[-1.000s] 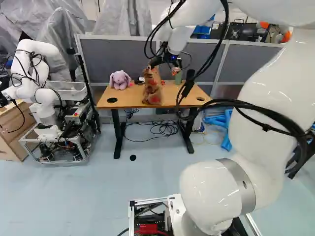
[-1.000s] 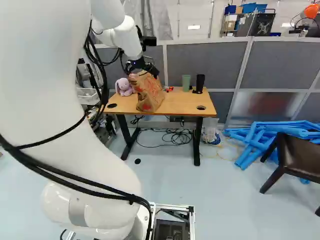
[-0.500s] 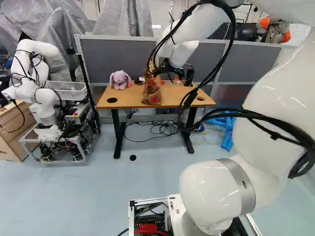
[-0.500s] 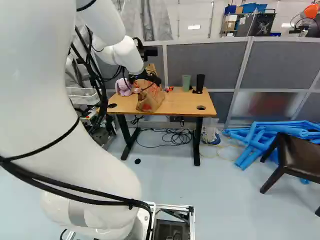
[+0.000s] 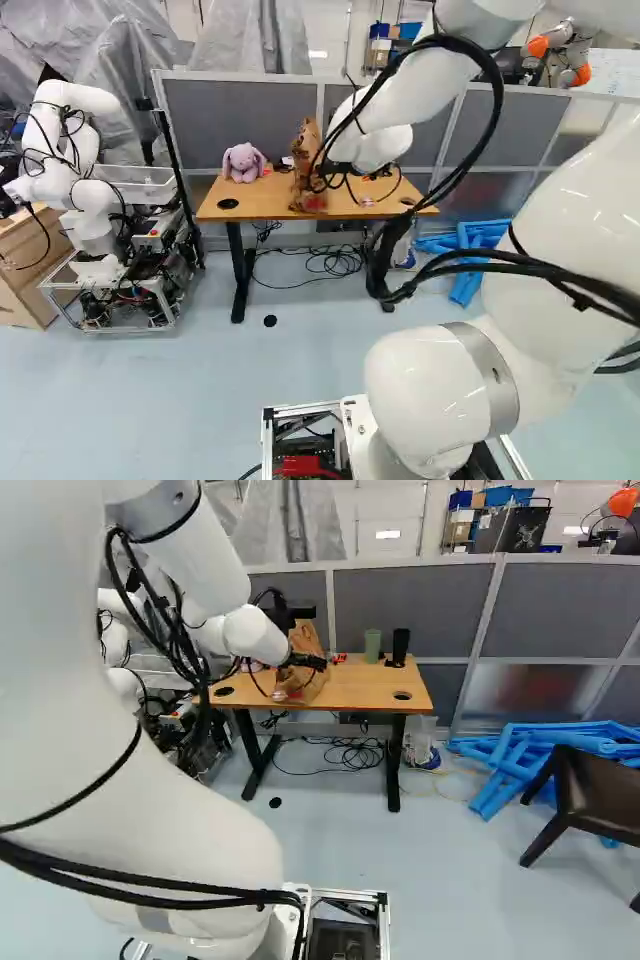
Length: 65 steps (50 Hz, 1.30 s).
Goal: Pick up the bag on the ground and place it on the table
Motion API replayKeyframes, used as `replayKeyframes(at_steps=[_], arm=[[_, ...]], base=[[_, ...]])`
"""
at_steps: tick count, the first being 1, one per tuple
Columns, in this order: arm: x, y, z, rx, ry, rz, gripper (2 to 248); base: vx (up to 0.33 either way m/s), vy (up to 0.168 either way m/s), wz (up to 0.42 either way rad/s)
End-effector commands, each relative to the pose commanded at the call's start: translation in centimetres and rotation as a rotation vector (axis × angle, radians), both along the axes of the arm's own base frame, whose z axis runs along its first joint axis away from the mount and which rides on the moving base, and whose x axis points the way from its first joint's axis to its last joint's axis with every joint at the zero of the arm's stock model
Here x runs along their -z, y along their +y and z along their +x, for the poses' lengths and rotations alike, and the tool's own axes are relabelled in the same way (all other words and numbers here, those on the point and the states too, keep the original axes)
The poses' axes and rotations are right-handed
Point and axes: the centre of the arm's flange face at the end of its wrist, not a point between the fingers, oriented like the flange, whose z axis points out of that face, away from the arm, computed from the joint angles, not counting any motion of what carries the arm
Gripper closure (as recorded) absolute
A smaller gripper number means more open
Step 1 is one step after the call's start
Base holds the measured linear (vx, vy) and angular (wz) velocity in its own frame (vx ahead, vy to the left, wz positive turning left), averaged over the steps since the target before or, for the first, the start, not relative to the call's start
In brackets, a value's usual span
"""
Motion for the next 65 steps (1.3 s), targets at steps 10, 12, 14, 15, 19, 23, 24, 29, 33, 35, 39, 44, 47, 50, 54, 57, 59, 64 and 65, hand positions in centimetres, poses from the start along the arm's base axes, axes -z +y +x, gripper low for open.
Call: replayKeyframes(at_steps=[10, 12, 14, 15, 19, 23, 24, 29, 33, 35, 39, 44, 47, 50, 54, 57, 59, 64, 65], arm=[[2.3, -0.2, -2.5, -0.001, -0.047, -0.012, 3], [2.7, -0.3, -3.0, -0.001, -0.056, -0.014, 3], [3.1, -0.3, -3.4, -0.002, -0.064, -0.016, 3], [3.3, -0.3, -3.7, -0.002, -0.068, -0.017, 3], [4.1, -0.4, -4.6, -0.003, -0.085, -0.020, 3], [4.8, -0.5, -5.5, -0.004, -0.100, -0.024, 3], [5.0, -0.5, -5.7, -0.004, -0.104, -0.024, 3], [5.8, -0.5, -6.8, -0.006, -0.122, -0.028, 3], [6.4, -0.6, -7.6, -0.007, -0.136, -0.030, 3], [6.7, -0.6, -8.0, -0.008, -0.142, -0.032, 3], [7.2, -0.6, -8.8, -0.009, -0.155, -0.034, 3], [7.9, -0.7, -9.7, -0.011, -0.169, -0.036, 3], [8.2, -0.7, -10.2, -0.012, -0.177, -0.037, 3], [8.6, -0.7, -10.7, -0.013, -0.185, -0.038, 3], [9.0, -0.7, -11.3, -0.014, -0.195, -0.040, 3], [9.2, -0.7, -11.8, -0.015, -0.201, -0.041, 3], [9.4, -0.7, -12.1, -0.015, -0.206, -0.041, 3], [9.8, -0.8, -12.7, -0.016, -0.216, -0.042, 3], [9.9, -0.8, -12.8, -0.017, -0.218, -0.043, 3]], base=[[0.000, 0.000, 0.000], [0.000, 0.000, 0.000], [0.000, 0.000, 0.000], [0.000, 0.000, 0.000], [0.000, 0.000, 0.000], [0.000, 0.000, 0.000], [0.000, 0.000, 0.000], [0.000, 0.000, 0.000], [0.000, 0.000, 0.000], [0.000, 0.000, 0.000], [0.000, 0.000, 0.000], [0.000, 0.000, 0.000], [0.000, 0.000, 0.000], [0.000, 0.000, 0.000], [0.000, 0.000, 0.000], [0.000, 0.000, 0.000], [0.000, 0.000, 0.000], [0.000, 0.000, 0.000], [0.000, 0.000, 0.000]])
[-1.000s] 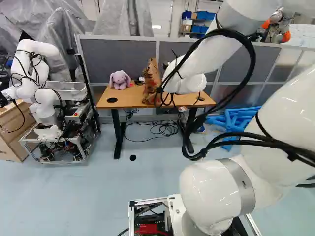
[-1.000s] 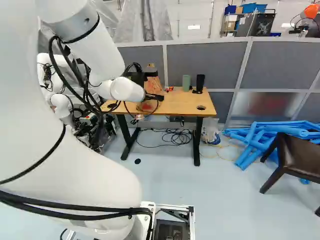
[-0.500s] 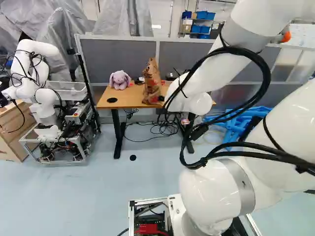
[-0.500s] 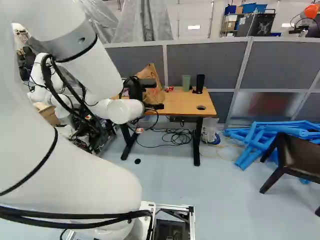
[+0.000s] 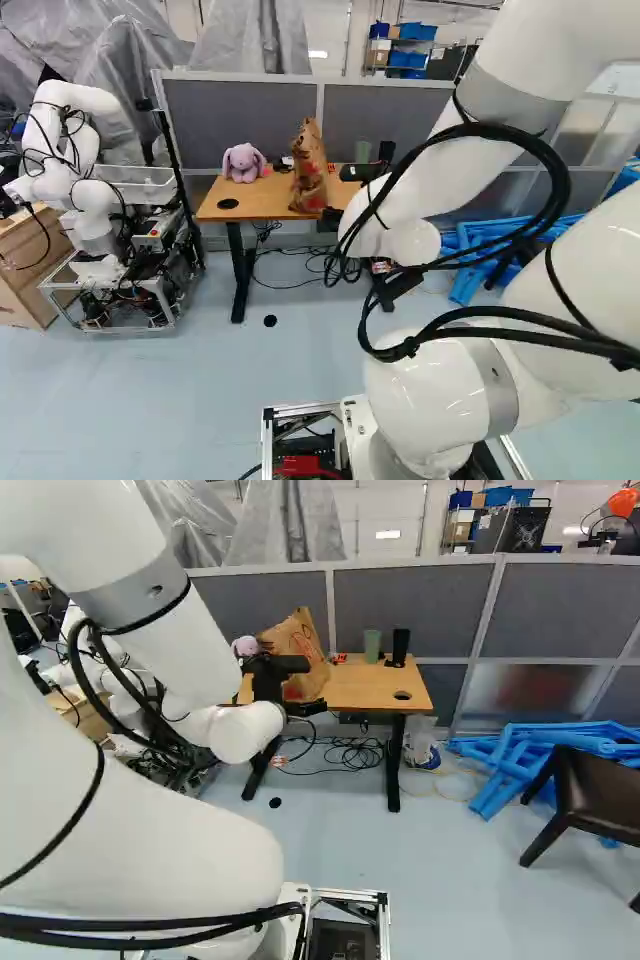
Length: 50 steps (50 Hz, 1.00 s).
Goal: Pick up the bag on the ground and place it on the table
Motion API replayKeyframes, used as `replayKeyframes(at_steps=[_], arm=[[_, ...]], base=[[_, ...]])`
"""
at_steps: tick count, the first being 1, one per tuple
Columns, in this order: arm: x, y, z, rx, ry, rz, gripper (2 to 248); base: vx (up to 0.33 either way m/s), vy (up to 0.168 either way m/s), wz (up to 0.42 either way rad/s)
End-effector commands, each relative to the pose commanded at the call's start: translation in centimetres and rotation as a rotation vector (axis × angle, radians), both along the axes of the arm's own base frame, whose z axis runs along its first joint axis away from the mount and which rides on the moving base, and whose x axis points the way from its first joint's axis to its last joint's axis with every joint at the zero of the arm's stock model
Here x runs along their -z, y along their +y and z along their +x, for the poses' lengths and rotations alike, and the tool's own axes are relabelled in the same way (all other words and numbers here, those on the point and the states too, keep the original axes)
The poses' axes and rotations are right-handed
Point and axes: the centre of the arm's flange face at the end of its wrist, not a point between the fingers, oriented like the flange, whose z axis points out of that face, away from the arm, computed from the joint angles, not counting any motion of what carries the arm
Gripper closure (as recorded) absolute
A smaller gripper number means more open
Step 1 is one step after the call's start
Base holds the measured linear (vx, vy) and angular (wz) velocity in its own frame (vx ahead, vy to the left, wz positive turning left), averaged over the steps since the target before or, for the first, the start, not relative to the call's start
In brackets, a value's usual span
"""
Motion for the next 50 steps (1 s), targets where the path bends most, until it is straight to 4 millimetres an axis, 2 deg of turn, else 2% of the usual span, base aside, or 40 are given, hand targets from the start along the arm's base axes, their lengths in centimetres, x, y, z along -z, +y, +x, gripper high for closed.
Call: replayKeyframes(at_steps=[24, 50], arm=[[1.2, 0.0, -2.0, -0.004, -0.029, -0.003, 3], [1.4, 0.0, -2.3, -0.005, -0.034, -0.004, 3]], base=[[0.000, 0.000, 0.000], [0.000, 0.000, 0.000]])
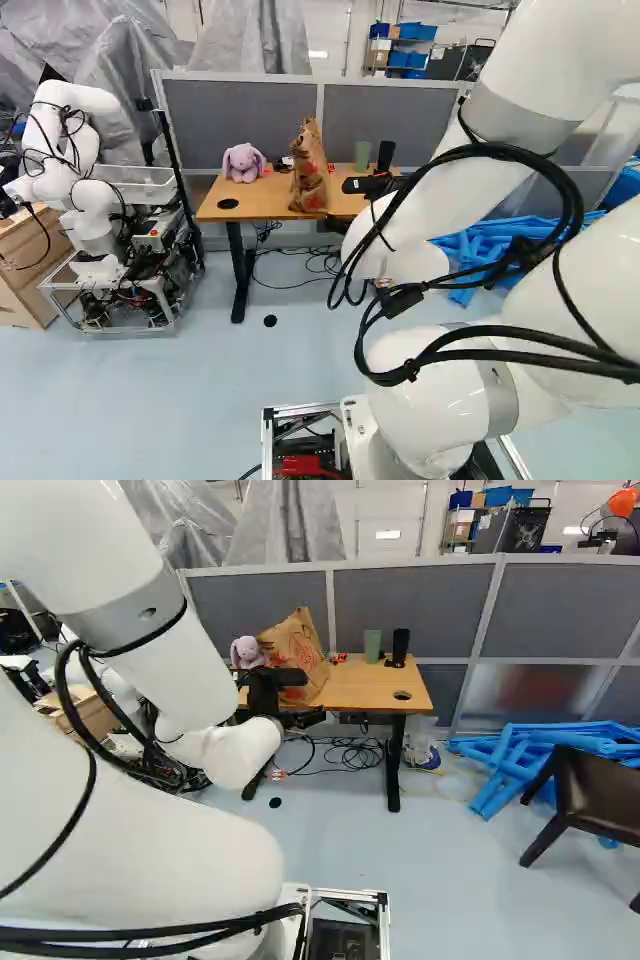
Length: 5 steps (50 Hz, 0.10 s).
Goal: Pick up the bag on the ground and place it on the table
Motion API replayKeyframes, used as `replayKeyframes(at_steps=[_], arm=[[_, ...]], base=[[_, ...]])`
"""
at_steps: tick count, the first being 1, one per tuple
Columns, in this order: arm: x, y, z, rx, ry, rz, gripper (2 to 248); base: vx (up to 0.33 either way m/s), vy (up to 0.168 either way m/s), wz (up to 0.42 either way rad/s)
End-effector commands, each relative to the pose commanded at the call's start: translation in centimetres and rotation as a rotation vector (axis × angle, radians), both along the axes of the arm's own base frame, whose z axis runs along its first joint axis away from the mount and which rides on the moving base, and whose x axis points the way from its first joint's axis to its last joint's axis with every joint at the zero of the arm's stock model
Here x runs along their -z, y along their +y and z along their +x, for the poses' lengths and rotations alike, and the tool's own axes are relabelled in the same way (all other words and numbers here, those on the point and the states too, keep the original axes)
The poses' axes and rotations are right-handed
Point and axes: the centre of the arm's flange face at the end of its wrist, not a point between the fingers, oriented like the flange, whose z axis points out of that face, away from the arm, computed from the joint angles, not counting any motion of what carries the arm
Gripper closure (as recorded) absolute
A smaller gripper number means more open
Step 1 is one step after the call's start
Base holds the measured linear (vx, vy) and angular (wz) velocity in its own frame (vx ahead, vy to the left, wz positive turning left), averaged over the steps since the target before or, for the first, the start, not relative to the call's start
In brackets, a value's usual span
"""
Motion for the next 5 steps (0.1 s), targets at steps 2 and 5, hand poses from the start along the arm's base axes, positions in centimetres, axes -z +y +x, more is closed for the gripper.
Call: replayKeyframes(at_steps=[2, 5], arm=[[0.00, 0.00, 0.00, 0.000, 0.000, 0.000, 3], [0.00, 0.00, 0.00, 0.000, 0.000, 0.000, 3]], base=[[0.000, 0.000, 0.000], [0.000, 0.000, 0.000]])
